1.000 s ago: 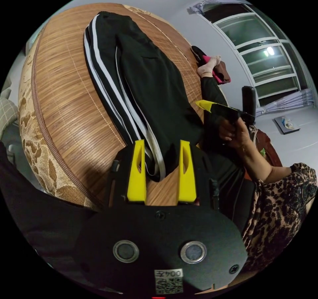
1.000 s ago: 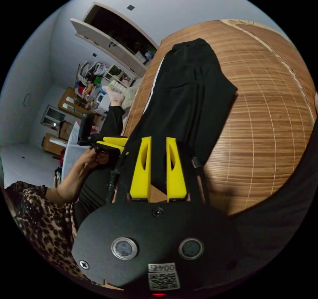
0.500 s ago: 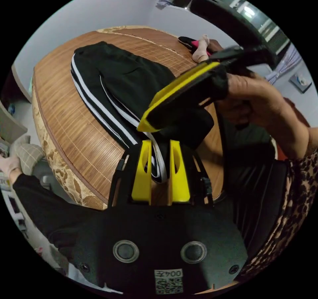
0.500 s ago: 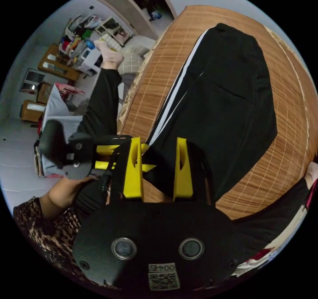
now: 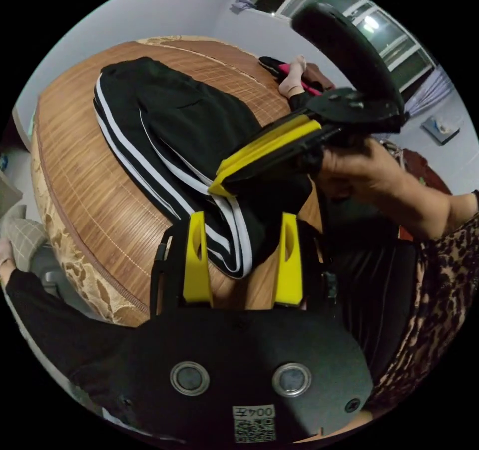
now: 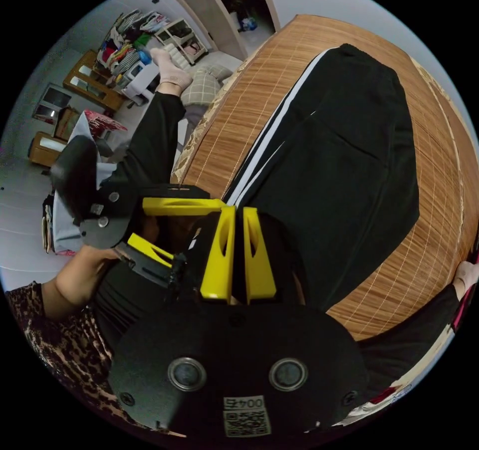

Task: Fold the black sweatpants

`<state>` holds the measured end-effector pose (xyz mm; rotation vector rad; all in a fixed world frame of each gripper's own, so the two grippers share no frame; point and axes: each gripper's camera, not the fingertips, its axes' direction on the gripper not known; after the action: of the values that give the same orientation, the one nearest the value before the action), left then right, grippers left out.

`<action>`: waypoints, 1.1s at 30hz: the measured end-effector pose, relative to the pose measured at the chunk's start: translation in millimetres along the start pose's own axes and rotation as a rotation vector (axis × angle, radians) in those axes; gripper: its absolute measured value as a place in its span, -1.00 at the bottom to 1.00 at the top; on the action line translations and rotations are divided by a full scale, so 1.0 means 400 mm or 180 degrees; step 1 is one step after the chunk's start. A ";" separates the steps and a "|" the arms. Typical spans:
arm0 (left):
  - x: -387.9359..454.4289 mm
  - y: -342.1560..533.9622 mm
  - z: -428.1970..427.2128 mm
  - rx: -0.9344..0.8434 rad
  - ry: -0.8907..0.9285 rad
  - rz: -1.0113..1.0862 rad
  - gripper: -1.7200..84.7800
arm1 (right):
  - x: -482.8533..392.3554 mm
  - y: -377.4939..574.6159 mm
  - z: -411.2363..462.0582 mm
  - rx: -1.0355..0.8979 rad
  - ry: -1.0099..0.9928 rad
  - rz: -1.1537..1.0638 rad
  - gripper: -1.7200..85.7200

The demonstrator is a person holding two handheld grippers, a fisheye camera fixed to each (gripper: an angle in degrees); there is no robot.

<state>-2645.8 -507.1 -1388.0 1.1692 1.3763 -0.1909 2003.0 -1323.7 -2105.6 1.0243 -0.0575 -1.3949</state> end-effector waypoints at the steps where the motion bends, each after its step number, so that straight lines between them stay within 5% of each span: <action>1: -0.028 -0.003 0.002 0.0034 0.0191 -0.0052 -0.53 | 0.008 0.009 -0.001 0.0051 -0.0040 0.0001 -0.87; 12: -0.259 -0.031 0.062 0.0002 0.1255 -0.0601 -0.65 | 0.126 0.101 -0.025 0.0541 -0.0487 -0.0105 -0.81; 17: -0.368 -0.019 0.074 0.0122 0.1689 -0.0947 -0.76 | 0.426 0.272 -0.068 0.0937 -0.1246 0.0540 -0.72; 23: -0.434 -0.026 0.082 0.0124 0.1748 -0.1067 -0.84 | 0.659 0.450 0.018 0.1250 -0.2210 0.1335 -0.67; 33: -0.516 -0.039 0.091 0.0163 0.1901 -0.1171 -0.87 | 0.749 0.518 0.113 0.1091 -0.2403 0.1566 -0.69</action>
<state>-2689.2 -645.0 -1235.5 1.0454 2.1249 -0.1412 2210.3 -1626.7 -2107.5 0.6335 -1.0630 -1.2559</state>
